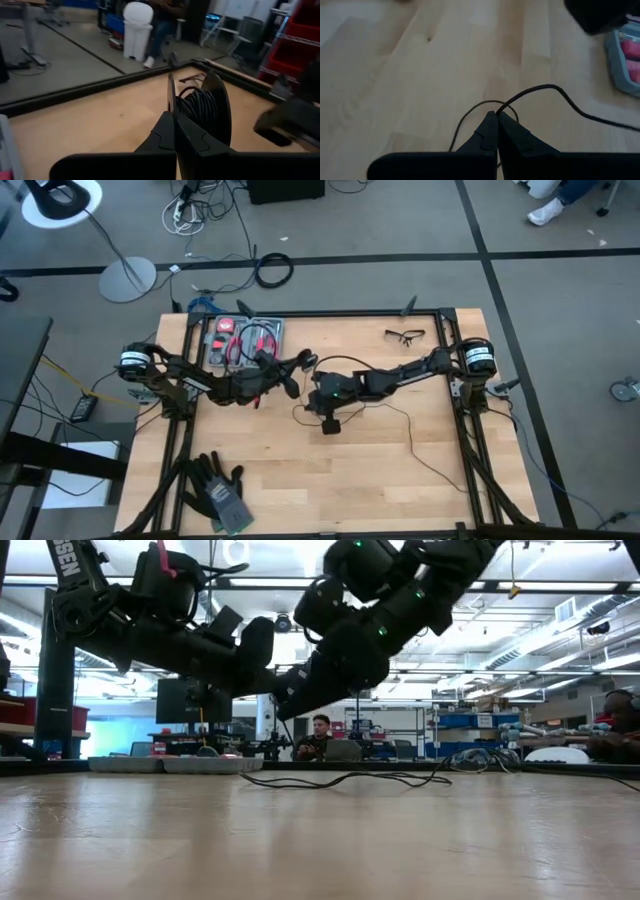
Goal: Coil cords
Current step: Coil the black wire on the black spool
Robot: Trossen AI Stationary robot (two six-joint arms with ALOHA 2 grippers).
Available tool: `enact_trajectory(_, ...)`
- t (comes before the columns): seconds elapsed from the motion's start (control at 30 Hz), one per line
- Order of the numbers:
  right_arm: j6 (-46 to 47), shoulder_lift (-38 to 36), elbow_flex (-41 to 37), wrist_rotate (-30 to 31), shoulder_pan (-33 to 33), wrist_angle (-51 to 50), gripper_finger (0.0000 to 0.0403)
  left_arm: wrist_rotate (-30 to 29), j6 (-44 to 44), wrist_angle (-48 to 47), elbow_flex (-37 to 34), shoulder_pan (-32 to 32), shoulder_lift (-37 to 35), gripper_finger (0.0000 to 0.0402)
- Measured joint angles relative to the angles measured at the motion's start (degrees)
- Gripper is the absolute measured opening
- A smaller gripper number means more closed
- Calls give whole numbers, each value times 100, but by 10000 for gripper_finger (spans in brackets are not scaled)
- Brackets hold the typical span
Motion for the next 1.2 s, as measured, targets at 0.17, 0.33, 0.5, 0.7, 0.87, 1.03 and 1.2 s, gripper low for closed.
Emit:
enact_trajectory(0.17,-333,0,251,-241,-66,-349,0,428,0,-82,0,2,0,0)
enact_trajectory(0.33,-461,-33,319,-258,-186,-481,0,1047,-8,-149,0,0,0,0)
enact_trajectory(0.5,-463,-268,323,-237,-324,-624,0,1208,-149,-532,0,0,0,0)
enact_trajectory(0.7,-463,-571,323,219,-466,-838,0,1241,-155,-664,0,0,0,0)
enact_trajectory(0.87,-325,-790,323,878,-604,-1178,0,1352,-241,-731,0,0,0,0)
enact_trajectory(1.03,-65,-1025,323,1433,-704,-1774,0,1332,-300,-850,0,-2,0,0)
enact_trajectory(1.2,300,-1198,249,1734,-803,-2335,0,1277,-307,-568,0,-9,0,0)
